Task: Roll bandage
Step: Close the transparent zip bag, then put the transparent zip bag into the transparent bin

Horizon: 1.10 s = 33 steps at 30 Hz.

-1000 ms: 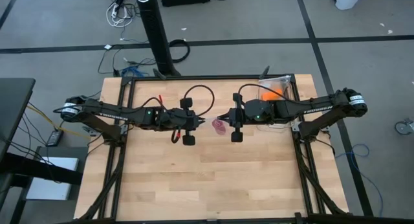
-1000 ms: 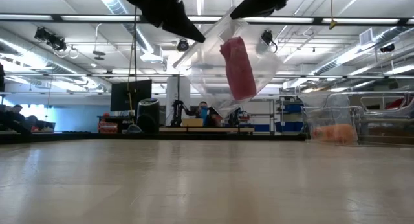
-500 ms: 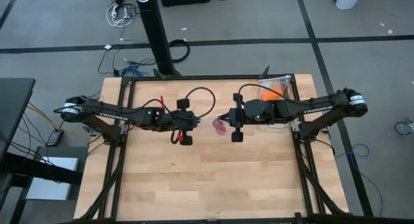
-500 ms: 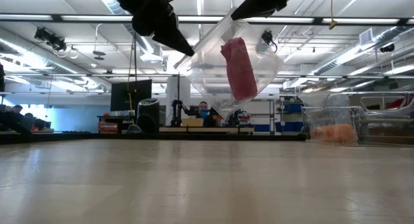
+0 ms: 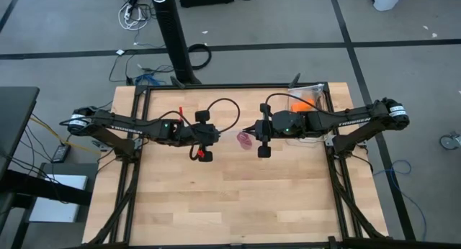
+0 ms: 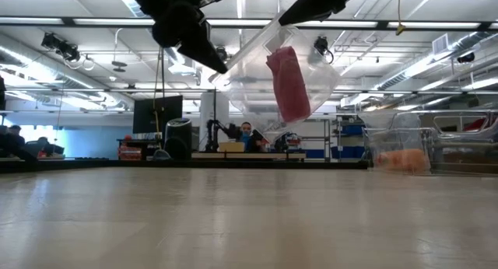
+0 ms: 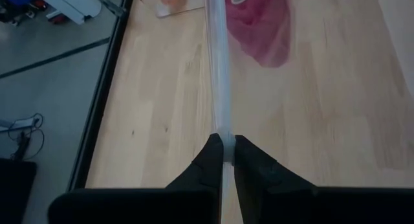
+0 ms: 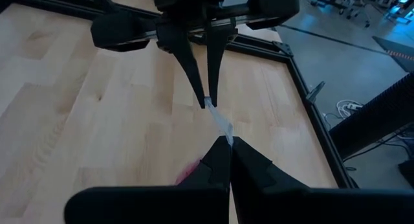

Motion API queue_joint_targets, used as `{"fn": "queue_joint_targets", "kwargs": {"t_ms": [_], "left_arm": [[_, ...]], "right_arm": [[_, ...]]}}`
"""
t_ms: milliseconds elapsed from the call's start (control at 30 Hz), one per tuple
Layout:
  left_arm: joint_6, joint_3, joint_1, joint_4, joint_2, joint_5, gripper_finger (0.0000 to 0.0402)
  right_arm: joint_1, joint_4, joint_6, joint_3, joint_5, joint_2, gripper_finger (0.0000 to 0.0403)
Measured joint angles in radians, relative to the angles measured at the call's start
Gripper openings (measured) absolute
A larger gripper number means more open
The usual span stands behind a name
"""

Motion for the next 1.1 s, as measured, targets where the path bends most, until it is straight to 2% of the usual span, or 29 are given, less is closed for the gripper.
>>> {"fn": "queue_joint_targets", "kwargs": {"t_ms": [600,733,900,1033,1100], "left_arm": [[-0.029,0.0,0.0,-0.045,0.0,0.0,0.0028],[-0.033,-0.008,0.001,-0.09,0.005,0.0,0.0026],[-0.048,-0.004,0.001,-0.073,0.001,-0.001,0.0025],[-0.049,-0.004,0.001,-0.049,0.002,-0.003,0.0024],[-0.049,-0.003,0.001,-0.026,0.002,-0.004,0.0024]], "right_arm": [[0.0,-0.011,0.002,0.002,0.004,0.0,0.0005],[0.001,0.002,0.021,0.006,0.023,-0.009,0.0032],[0.013,-0.001,0.021,0.005,0.057,-0.007,0.0089],[0.019,0.019,0.059,0.003,0.053,-0.009,0.0131],[0.019,0.047,0.094,0.003,0.016,-0.001,0.0146]]}}
